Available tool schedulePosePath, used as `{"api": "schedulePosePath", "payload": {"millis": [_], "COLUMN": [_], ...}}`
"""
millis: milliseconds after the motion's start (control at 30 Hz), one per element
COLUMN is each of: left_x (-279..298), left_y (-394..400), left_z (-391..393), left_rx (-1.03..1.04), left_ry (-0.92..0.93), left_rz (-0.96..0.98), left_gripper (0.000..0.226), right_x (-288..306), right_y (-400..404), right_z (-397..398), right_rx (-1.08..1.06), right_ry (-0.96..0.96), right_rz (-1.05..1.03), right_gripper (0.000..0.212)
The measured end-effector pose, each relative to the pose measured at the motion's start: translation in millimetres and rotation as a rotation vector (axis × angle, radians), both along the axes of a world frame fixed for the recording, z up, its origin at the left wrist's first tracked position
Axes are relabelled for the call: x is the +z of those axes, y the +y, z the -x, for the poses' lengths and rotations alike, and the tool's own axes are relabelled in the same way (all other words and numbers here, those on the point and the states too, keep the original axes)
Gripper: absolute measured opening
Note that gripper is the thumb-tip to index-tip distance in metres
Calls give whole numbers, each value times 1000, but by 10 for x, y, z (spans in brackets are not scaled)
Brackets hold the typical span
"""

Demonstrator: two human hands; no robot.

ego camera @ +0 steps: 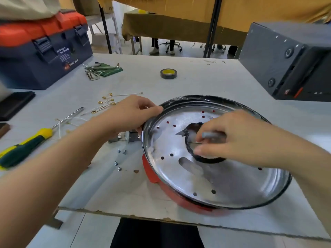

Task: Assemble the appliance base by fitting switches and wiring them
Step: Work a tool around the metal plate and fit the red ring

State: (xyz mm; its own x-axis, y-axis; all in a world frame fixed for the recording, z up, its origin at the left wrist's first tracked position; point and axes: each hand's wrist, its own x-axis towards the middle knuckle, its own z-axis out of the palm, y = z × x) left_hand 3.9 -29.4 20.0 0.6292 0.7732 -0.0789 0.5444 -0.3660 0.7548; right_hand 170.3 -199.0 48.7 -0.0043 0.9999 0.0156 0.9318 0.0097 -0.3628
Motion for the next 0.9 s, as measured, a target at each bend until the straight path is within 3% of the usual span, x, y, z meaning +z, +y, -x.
{"api": "schedulePosePath", "payload": {"millis": [233, 400, 600, 767, 900], "left_x": [-20, -19, -3, -98, -184], "left_y": [-181, -280, -343, -409, -520], "left_z": [358, 445, 510, 613, 619], "left_rx": [-20, -38, 16, -94, -184], "left_ry": [-95, -134, -256, -111, -63], "left_rz": [100, 155, 368, 355, 468], "left_gripper": [22, 24, 40, 20, 26], "right_x": [-153, -170, -46, 22, 21], "right_y": [-14, -4, -8, -71, -127], "right_z": [299, 265, 106, 37, 24], "right_rx": [-11, -13, 20, -24, -38], "right_ry": [-233, -178, -98, -13, 46], "right_rz": [163, 220, 146, 85, 57], "right_gripper": [46, 40, 46, 42, 35]}}
